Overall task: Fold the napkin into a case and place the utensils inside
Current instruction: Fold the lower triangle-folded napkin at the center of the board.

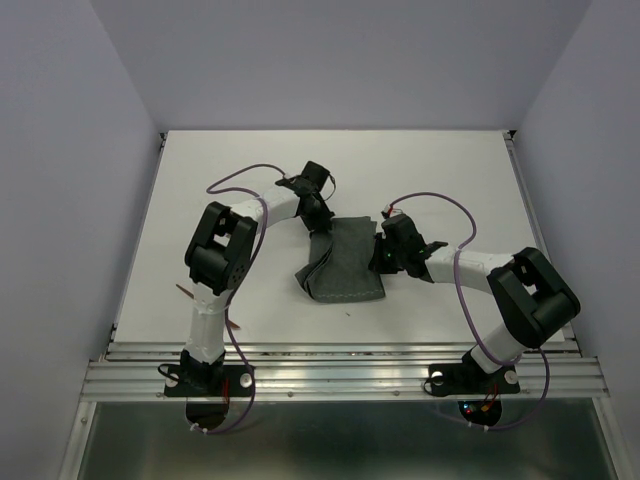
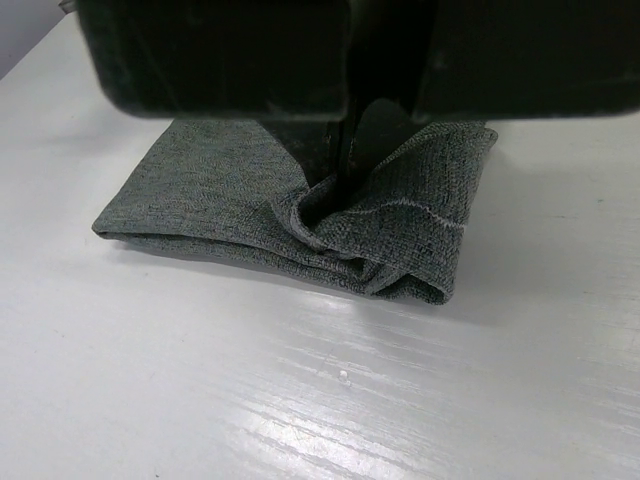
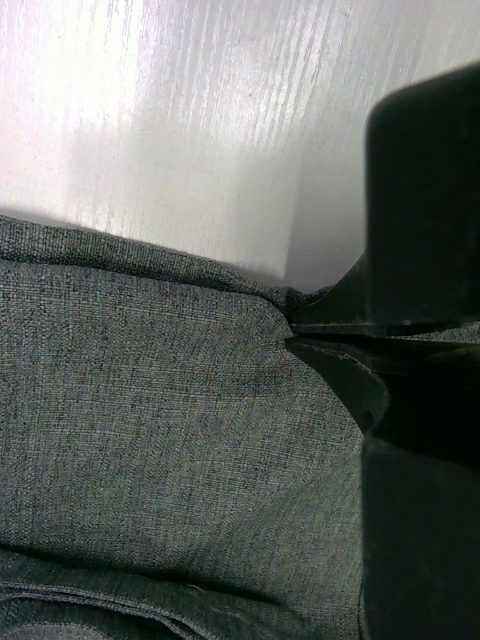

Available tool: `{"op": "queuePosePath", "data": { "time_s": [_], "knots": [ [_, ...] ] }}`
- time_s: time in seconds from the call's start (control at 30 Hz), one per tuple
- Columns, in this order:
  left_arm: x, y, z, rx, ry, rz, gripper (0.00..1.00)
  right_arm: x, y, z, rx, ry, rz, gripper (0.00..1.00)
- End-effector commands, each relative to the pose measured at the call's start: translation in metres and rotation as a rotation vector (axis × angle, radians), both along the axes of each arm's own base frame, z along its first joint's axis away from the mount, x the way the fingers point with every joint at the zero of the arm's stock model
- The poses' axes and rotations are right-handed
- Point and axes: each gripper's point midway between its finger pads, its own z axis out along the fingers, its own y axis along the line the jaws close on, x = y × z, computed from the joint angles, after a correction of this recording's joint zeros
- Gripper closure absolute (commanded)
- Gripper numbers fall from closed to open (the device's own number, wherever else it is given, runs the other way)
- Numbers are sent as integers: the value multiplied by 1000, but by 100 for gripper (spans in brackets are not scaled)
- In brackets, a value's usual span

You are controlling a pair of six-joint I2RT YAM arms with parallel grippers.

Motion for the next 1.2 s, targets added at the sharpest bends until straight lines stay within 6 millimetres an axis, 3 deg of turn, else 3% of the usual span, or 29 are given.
{"op": "queuePosePath", "data": {
  "time_s": [0.0,0.03,0.13,0.17,0.2,0.27,0.37,0.5,0.77,1.17],
  "knots": [
    [9,-1,3,9,-18,24,100,-39,-26,-36,-111,157,10,99],
    [8,0,2,13,-17,27,100,-39,-26,-33,-110,154,4,97],
    [6,1,-3,19,-8,31,100,-31,-28,-13,-103,111,-34,72],
    [5,2,-4,21,-6,31,100,-27,-28,3,-88,76,-46,58],
    [5,2,-4,20,-7,32,100,-24,-27,12,-77,59,-55,52],
    [4,3,-7,24,-4,35,100,-19,-19,39,-11,16,-70,44],
    [3,4,-9,25,-1,36,100,-20,-1,64,94,-3,-75,30],
    [2,4,-12,22,4,42,100,-27,41,93,205,-41,-38,26],
    [1,6,-13,30,10,46,100,-19,112,93,346,15,52,20],
    [0,9,-13,44,5,52,100,11,134,94,380,5,-11,7]
  ]
}}
